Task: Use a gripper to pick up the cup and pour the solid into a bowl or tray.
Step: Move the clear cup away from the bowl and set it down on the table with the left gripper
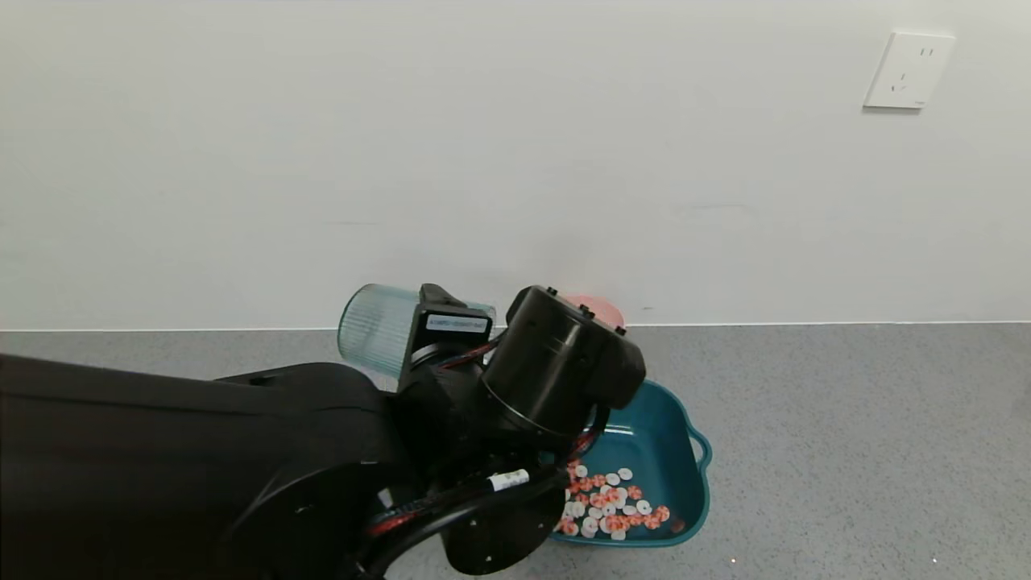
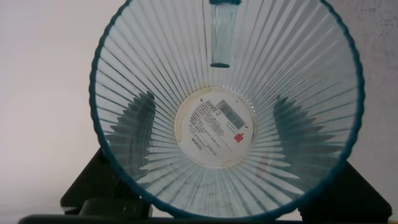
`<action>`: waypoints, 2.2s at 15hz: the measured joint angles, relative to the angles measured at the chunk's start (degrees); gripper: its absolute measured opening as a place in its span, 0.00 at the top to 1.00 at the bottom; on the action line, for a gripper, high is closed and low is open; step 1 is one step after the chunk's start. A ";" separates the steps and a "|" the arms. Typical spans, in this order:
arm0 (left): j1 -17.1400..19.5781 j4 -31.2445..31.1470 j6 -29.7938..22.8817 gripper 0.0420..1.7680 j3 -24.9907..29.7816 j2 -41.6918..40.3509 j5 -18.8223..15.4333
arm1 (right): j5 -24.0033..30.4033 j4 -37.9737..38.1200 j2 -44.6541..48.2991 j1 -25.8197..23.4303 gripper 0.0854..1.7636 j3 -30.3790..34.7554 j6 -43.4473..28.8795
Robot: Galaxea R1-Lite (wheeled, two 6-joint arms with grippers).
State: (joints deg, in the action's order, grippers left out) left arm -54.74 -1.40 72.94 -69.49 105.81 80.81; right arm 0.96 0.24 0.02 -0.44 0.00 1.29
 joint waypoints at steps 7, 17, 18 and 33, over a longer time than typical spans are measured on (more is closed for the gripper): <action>7.30 0.02 -19.19 0.27 8.46 -7.52 -8.19 | -0.02 0.00 0.00 0.00 0.03 0.00 0.00; 18.43 0.00 -49.57 0.27 13.97 -12.76 -20.26 | -0.02 0.02 0.00 0.00 0.03 0.00 0.00; 19.21 -0.02 -52.68 0.27 14.34 -12.76 -21.42 | -0.02 0.02 0.00 0.00 0.03 0.00 0.00; 24.94 19.97 -79.10 0.27 26.00 -8.07 -41.13 | 0.00 0.02 0.00 0.00 0.03 0.00 0.00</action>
State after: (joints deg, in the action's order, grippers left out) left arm -29.79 18.57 -6.17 -43.48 97.74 39.68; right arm 0.96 0.27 0.02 -0.44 0.00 1.29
